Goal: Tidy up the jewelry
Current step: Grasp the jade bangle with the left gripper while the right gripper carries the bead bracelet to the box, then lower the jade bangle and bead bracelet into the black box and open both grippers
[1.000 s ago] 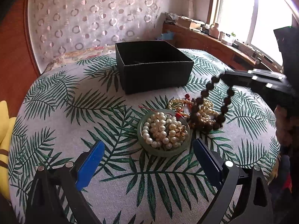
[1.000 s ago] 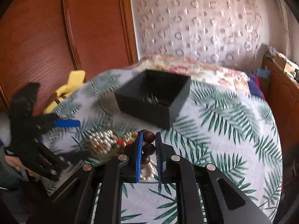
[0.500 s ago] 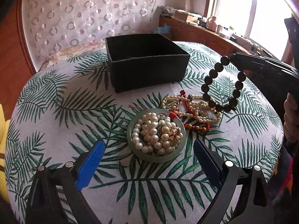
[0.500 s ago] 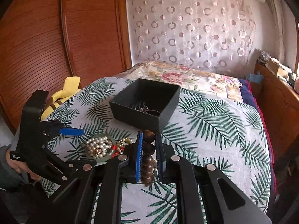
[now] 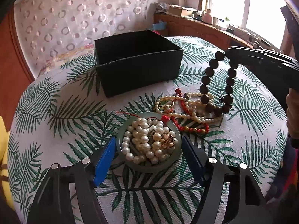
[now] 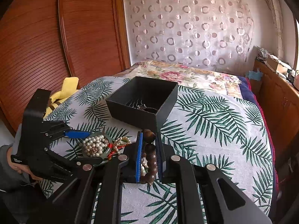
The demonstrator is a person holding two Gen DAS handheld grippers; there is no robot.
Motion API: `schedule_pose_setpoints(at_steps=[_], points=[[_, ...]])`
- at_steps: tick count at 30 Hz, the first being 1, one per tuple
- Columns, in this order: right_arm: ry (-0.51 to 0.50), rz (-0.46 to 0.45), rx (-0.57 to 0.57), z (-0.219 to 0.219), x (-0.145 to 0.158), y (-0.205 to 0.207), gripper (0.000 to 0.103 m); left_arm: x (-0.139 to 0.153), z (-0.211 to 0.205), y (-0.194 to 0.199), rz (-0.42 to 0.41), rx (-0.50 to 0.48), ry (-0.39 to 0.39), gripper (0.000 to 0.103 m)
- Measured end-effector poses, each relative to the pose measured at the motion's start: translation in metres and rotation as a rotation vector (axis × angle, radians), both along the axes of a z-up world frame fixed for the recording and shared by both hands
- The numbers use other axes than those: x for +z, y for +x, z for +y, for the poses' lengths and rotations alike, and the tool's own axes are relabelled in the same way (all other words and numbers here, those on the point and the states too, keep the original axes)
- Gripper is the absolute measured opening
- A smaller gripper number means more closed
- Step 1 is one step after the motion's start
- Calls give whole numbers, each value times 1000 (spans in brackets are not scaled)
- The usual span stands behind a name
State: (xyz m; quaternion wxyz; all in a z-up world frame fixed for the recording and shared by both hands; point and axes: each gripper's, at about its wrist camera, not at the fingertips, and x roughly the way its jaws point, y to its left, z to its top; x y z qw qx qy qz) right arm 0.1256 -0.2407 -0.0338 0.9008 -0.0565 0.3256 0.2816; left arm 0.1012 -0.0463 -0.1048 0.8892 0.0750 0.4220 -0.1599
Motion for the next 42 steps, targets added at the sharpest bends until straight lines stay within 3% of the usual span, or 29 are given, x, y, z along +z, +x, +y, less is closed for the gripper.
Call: schedule_pose_setpoints(at_steps=[9, 19, 32, 42], points=[[8, -32, 22, 10, 15, -4, 15, 26, 9, -14, -73, 24, -63, 68], [13, -75, 31, 19, 38, 4, 15, 57, 21, -3, -139, 54, -78, 68], [1, -149, 30, 41, 76, 39, 15, 79, 29, 18, -182, 82, -87, 68], [-12, -121, 28, 58, 68, 85, 15, 84, 28, 38, -193, 78, -89, 68]])
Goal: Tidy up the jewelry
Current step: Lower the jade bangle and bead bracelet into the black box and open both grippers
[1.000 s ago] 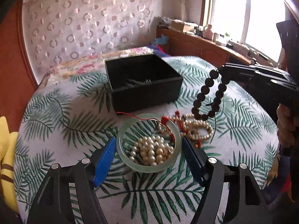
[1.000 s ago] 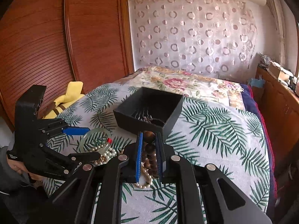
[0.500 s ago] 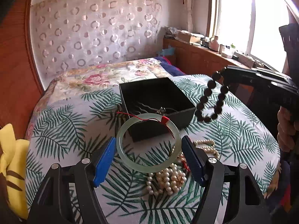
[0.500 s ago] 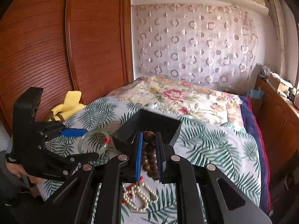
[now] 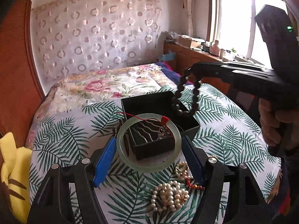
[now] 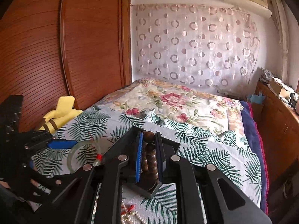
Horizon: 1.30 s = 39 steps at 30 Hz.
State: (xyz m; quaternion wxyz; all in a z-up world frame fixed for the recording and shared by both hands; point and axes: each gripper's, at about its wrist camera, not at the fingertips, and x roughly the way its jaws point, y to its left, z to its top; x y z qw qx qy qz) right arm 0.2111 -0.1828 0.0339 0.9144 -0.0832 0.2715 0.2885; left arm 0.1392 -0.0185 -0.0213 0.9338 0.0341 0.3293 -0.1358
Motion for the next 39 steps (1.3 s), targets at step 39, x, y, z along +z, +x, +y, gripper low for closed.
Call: schedule_pose_setpoints(at_steps=[39], points=[[74, 144, -28, -58, -75, -52, 32, -30, -30, 87, 66, 19, 102, 69]])
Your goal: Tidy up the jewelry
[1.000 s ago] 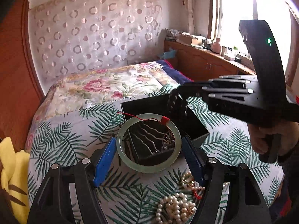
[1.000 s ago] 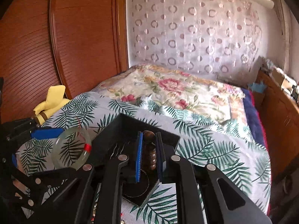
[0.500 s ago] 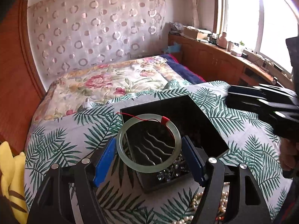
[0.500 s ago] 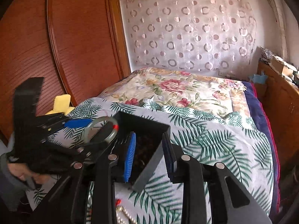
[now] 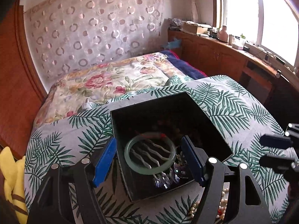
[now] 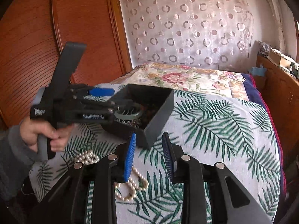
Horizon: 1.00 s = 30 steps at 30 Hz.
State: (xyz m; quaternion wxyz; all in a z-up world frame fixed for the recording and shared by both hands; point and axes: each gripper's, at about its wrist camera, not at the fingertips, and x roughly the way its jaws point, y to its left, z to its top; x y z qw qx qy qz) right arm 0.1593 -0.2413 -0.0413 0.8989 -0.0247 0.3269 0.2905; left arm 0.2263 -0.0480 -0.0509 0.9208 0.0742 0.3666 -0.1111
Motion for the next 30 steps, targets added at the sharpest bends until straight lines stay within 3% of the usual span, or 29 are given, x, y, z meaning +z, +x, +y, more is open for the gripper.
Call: schedule_pose_setpoints(at_steps=[4, 6, 15, 21, 30], points=[[-20, 21, -5, -4, -10, -8, 32, 5, 1, -12, -20, -5, -5, 70], [-21, 39, 0, -4, -14, -15, 32, 9, 3, -23, -32, -11, -18, 81], [-70, 69, 28, 4, -33, -35, 32, 12, 25, -84, -67, 2, -106, 95], [-111, 103, 33, 9, -43, -32, 32, 0, 44, -109, -44, 29, -158, 95], [-122, 112, 91, 23, -43, -47, 29, -21, 63, -135, -10, 57, -158, 95]])
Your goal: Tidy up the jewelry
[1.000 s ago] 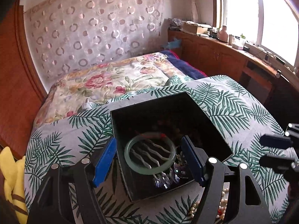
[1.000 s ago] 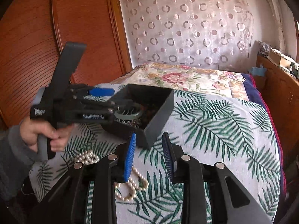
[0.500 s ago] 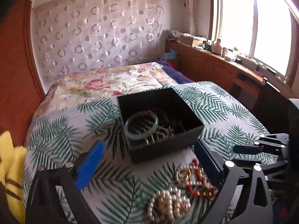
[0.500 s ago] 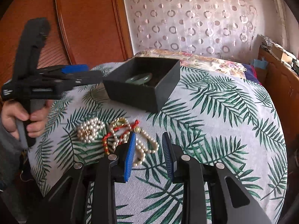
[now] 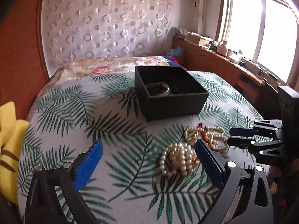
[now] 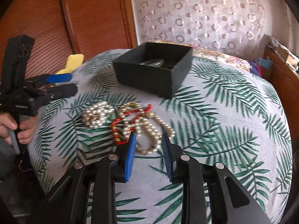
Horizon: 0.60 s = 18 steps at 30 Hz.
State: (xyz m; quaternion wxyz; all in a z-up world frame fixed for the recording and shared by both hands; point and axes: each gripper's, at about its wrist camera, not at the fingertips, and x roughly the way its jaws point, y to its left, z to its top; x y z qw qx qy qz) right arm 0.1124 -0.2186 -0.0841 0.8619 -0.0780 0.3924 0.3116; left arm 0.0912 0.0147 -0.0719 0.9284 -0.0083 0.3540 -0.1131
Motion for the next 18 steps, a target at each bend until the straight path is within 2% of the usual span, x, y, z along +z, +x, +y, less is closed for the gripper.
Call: schedule_pose_setpoints(at_steps=[15, 16, 18], points=[[-120, 6, 122, 29, -8, 1, 26, -12, 1, -18, 29, -11, 7, 95], [-126, 4, 125, 29, -8, 2, 24, -12, 1, -18, 30, -10, 5, 95], [-150, -15, 126, 31, -9, 1, 9, -13, 1, -19, 34, -11, 3, 95]])
